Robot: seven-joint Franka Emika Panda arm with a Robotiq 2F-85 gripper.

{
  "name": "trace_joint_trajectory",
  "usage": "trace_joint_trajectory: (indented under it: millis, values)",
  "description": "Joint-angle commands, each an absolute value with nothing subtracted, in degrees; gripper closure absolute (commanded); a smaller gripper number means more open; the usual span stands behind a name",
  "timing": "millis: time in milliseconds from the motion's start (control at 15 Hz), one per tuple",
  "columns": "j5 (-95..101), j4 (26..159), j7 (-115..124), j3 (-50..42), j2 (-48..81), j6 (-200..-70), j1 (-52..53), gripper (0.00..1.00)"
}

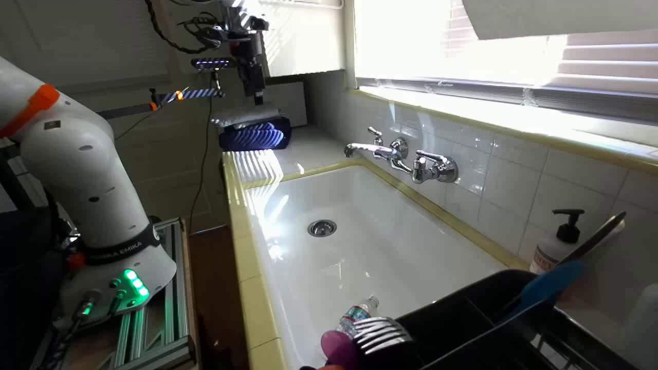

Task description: Remove the hanger from the side of the upper cabinet and put it on the left side of the counter.

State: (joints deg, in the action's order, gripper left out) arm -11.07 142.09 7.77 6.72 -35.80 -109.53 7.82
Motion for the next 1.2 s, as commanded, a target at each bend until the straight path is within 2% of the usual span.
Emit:
trace_joint_trajectory:
  millis: [0, 467, 1133]
  values:
    - [-11.2, 142.0, 7.6, 7.0, -35.8, -109.3, 7.4, 0.00]
    - [-11.7, 141.6, 9.2, 7.4, -35.8, -108.8, 7.3, 0.00]
    - [-22.8, 129.4, 27.8, 10.5, -26.0, -120.9, 6.8, 0.00]
